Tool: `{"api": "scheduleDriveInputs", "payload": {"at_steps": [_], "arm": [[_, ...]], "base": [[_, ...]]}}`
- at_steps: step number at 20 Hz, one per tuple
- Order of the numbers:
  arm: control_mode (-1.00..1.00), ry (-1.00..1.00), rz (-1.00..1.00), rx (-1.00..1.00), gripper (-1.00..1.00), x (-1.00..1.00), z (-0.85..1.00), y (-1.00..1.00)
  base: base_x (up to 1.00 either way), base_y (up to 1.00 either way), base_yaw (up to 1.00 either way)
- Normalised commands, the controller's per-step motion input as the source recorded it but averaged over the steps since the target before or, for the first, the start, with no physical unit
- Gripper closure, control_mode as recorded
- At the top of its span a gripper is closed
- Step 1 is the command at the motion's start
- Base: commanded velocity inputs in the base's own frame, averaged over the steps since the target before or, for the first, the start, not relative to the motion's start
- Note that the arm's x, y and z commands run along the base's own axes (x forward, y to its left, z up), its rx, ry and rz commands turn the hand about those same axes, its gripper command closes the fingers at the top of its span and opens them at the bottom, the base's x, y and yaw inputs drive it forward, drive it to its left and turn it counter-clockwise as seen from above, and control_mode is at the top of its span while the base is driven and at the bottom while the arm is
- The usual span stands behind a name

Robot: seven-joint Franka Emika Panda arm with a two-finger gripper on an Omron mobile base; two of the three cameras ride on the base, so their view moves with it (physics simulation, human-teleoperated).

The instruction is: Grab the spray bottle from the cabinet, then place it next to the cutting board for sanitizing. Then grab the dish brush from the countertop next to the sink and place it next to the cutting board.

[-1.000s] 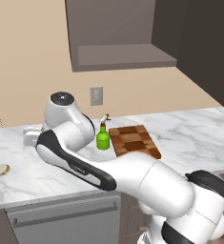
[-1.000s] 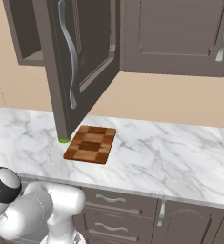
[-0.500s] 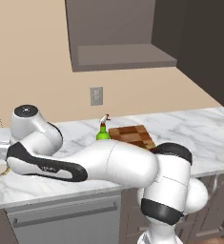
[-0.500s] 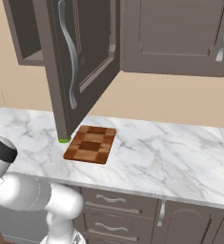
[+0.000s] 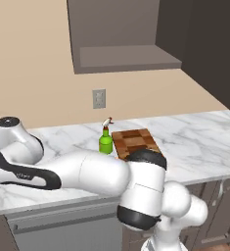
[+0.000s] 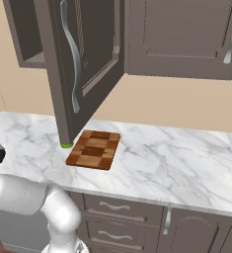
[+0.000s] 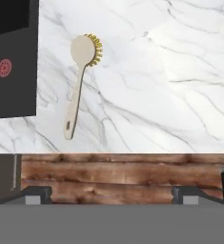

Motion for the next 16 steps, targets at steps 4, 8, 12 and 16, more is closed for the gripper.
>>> {"api": "scheduleDriveInputs", "payload": {"at_steps": [4, 8, 12, 16], "arm": [[-1.00, 0.11, -0.02, -0.07, -1.00, 0.34, -0.26, 0.20], [-1.00, 0.09, -0.01, -0.11, -1.00, 0.48, -0.29, 0.30], [-1.00, 0.00, 0.00, -0.10, -1.00, 0.28, -0.23, 0.27], [-1.00, 0.00, 0.00, -0.10, -1.00, 0.26, -0.27, 0.38]], "base": [[0.00, 0.00, 0.00], [0.00, 0.00, 0.00], [0.00, 0.00, 0.00], [0.00, 0.00, 0.00]]}}
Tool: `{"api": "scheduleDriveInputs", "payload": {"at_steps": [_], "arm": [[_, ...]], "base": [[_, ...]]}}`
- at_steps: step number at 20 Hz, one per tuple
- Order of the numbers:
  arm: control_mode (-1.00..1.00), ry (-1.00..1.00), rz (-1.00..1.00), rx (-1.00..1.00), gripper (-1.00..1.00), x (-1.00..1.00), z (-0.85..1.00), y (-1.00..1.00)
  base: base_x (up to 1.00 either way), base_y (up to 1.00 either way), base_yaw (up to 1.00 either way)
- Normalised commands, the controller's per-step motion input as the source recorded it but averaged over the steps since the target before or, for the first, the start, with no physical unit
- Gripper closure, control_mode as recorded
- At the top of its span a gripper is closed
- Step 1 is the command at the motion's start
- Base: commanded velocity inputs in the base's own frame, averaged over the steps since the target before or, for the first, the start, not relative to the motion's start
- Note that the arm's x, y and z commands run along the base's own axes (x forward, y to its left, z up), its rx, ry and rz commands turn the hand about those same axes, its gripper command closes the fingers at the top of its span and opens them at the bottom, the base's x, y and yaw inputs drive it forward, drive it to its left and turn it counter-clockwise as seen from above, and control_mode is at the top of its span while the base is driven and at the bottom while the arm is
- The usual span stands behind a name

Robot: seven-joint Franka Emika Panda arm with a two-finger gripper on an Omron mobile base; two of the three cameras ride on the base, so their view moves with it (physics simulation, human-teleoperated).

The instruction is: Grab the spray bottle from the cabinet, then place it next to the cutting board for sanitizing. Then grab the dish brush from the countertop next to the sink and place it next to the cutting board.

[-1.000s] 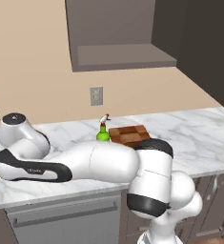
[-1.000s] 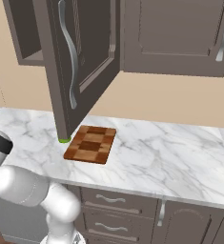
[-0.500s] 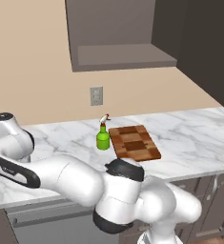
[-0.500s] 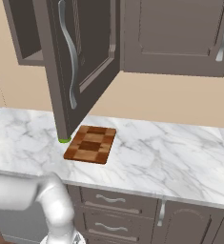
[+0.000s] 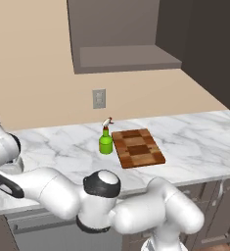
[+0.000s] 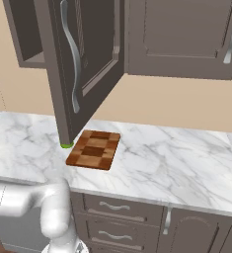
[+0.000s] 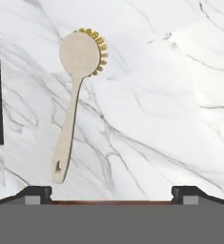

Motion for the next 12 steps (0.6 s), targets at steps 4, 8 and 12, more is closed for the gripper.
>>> {"api": "scheduleDriveInputs", "payload": {"at_steps": [4, 8, 12], "arm": [[-1.00, 0.03, 0.00, -0.04, -1.00, 0.22, -0.32, 0.30], [-1.00, 0.06, 0.00, -0.02, -1.00, 0.19, -0.41, 0.26], [-1.00, 0.03, 0.00, -0.04, -1.00, 0.12, -0.33, 0.24]], "base": [[0.00, 0.00, 0.00], [0.00, 0.00, 0.00], [0.00, 0.00, 0.00]]}}
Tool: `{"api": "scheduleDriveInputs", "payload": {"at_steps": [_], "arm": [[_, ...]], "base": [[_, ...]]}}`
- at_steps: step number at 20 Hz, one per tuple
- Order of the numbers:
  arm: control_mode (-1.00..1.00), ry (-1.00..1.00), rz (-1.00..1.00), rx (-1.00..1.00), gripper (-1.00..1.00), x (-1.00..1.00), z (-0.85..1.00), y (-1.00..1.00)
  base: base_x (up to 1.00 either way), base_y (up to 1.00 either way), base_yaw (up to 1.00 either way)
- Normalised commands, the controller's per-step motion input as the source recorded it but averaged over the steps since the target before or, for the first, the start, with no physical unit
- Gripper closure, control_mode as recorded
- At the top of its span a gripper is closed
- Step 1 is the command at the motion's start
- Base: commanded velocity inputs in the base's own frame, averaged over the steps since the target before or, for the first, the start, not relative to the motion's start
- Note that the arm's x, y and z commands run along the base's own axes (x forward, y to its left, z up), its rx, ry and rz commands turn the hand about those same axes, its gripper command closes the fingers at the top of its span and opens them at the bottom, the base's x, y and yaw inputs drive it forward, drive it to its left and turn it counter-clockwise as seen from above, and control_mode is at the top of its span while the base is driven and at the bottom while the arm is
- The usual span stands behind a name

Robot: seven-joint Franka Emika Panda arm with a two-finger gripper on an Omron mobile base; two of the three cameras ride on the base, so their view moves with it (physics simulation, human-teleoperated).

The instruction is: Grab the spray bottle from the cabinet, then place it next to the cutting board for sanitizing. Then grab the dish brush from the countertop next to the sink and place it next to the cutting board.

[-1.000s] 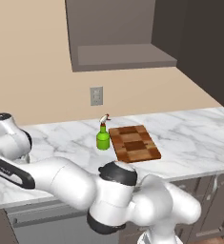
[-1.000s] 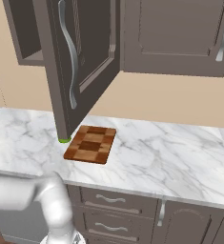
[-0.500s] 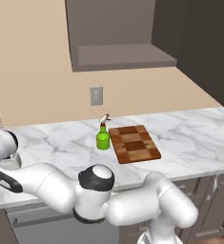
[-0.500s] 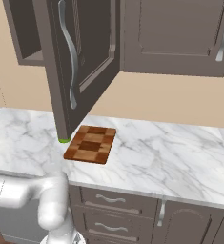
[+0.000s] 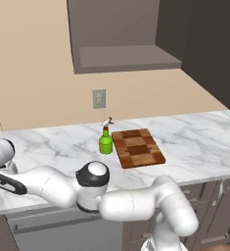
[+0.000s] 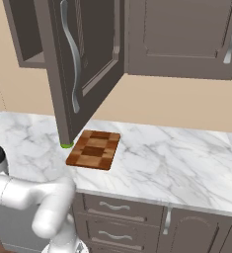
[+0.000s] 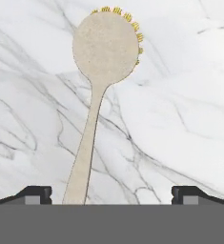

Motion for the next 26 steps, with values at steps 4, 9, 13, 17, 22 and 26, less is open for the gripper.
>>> {"api": "scheduleDriveInputs", "payload": {"at_steps": [4, 9, 13, 17, 22, 26], "arm": [[-1.00, 0.00, -0.01, -0.09, -1.00, 0.09, -0.23, 0.32], [-1.00, 0.00, -0.01, -0.09, -1.00, 0.04, -0.27, 0.27], [-1.00, 0.00, -0.01, -0.06, -1.00, 0.09, -0.26, 0.22], [-1.00, 0.00, -0.01, -0.07, -1.00, 0.08, -0.16, 0.25], [-1.00, 0.00, -0.01, -0.07, -1.00, 0.04, 0.00, 0.40], [-1.00, 0.01, -0.02, -0.10, -1.00, 0.16, -0.21, 0.56]], "base": [[0.00, 0.00, 0.00], [0.00, 0.00, 0.00], [0.00, 0.00, 0.00], [0.00, 0.00, 0.00], [0.00, 0.00, 0.00], [0.00, 0.00, 0.00]]}}
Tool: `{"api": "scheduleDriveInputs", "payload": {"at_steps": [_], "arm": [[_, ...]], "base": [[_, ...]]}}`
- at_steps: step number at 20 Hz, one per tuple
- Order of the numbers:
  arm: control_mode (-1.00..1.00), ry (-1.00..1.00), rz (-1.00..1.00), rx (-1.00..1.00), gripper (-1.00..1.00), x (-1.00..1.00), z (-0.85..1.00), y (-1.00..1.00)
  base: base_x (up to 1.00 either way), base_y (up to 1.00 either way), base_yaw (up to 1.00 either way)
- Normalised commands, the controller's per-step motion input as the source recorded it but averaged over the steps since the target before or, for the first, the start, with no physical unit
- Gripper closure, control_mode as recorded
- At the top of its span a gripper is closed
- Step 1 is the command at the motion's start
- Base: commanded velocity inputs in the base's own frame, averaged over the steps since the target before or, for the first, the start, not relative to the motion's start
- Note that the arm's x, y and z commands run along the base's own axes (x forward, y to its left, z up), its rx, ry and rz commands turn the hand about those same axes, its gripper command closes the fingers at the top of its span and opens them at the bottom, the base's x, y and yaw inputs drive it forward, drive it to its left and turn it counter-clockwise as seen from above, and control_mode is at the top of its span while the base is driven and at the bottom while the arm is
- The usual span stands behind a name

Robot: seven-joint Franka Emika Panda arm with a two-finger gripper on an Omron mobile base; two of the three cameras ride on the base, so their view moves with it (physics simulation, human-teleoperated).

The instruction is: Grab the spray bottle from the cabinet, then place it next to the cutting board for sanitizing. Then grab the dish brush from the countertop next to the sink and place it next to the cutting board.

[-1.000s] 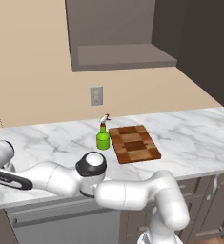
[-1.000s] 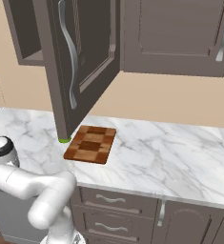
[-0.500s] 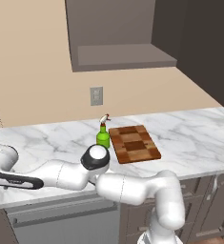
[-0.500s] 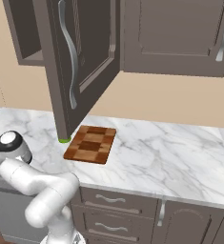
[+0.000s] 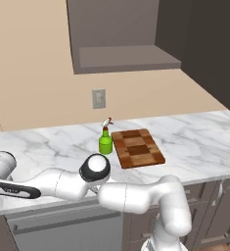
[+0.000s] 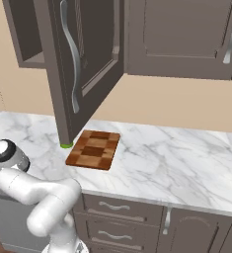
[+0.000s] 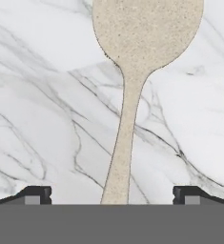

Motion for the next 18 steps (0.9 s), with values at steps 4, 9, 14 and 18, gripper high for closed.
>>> {"api": "scheduleDriveInputs", "payload": {"at_steps": [4, 9, 14, 18], "arm": [[-1.00, 0.06, -0.02, -0.09, -1.00, 0.29, -0.44, 0.54], [-1.00, 0.15, 0.00, -0.06, 1.00, 0.29, -0.63, 0.47], [-1.00, 0.15, 0.00, -0.08, 1.00, 0.06, -0.58, 0.32], [-1.00, 0.26, 0.00, -0.20, 1.00, -0.01, -0.68, 0.14]], "base": [[0.00, 0.00, 0.00], [0.00, 0.00, 0.00], [0.00, 0.00, 0.00], [0.00, 0.00, 0.00]]}}
